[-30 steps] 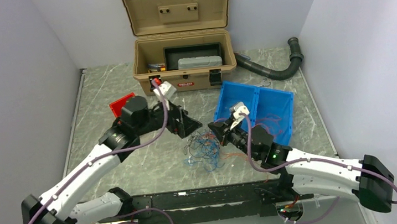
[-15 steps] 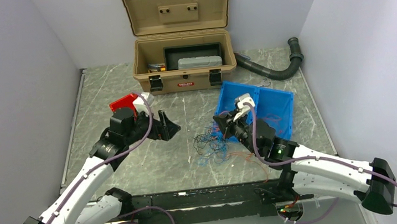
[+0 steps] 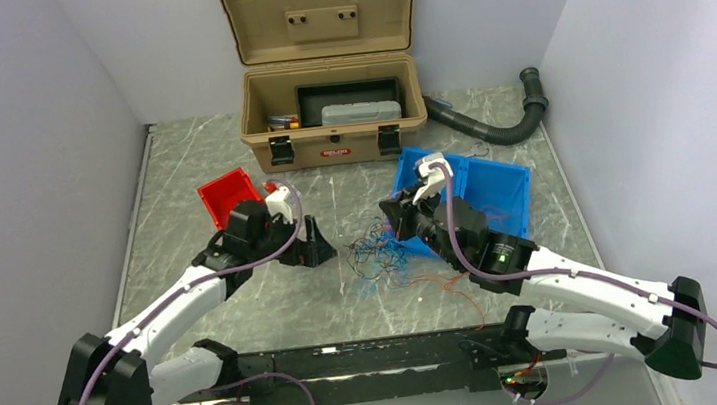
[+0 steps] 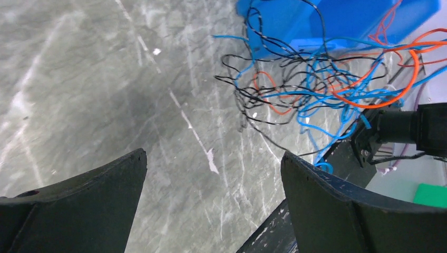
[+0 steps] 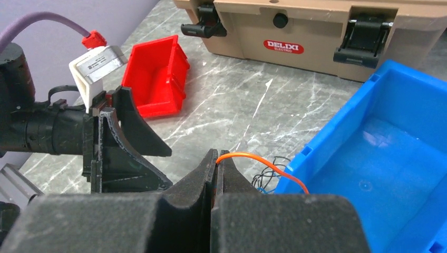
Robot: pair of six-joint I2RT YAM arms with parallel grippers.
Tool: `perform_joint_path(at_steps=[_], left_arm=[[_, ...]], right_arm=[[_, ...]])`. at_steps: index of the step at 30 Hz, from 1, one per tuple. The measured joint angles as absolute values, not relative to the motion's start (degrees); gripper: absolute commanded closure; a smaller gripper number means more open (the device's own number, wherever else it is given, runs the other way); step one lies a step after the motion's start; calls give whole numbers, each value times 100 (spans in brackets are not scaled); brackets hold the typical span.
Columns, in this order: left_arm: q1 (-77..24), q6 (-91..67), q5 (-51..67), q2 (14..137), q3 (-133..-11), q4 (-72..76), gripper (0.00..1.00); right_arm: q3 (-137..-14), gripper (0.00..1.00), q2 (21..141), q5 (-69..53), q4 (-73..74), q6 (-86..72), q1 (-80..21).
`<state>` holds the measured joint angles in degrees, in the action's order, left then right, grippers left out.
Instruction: Untangle the cables
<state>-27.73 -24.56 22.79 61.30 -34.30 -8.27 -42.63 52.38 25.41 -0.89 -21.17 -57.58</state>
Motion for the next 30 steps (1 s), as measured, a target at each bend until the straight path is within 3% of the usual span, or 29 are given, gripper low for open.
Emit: perform_joint_path(at_steps=[6,18,20,22,23,30], left_arm=[[-3352,-2276,2482,6486,-3454,-187,1],[-3935,-1747,2467,7791,-4134,510,12],[-3948,-1796,2467,8110,-4193,674,40],[-3959,-1887,2458,8344,-4206,845,83],[-3959,-1992,2451,8442,-4206,917,99],[-3260,-2674,2456,8178,-3424,1772,100]], right_arm=[[-4407,100,5365,2495,119,-2156,-5745],[-4696,100,5450,2344,390,-2300,-5719],[-4698,100,5398,2351,414,-2318,-5719],[-4698,100,5334,2383,449,-2318,-5719],[-4698,100,5284,2432,478,-2318,-5719],[-5140,100,5046,3452,1337,-2373,-5645]])
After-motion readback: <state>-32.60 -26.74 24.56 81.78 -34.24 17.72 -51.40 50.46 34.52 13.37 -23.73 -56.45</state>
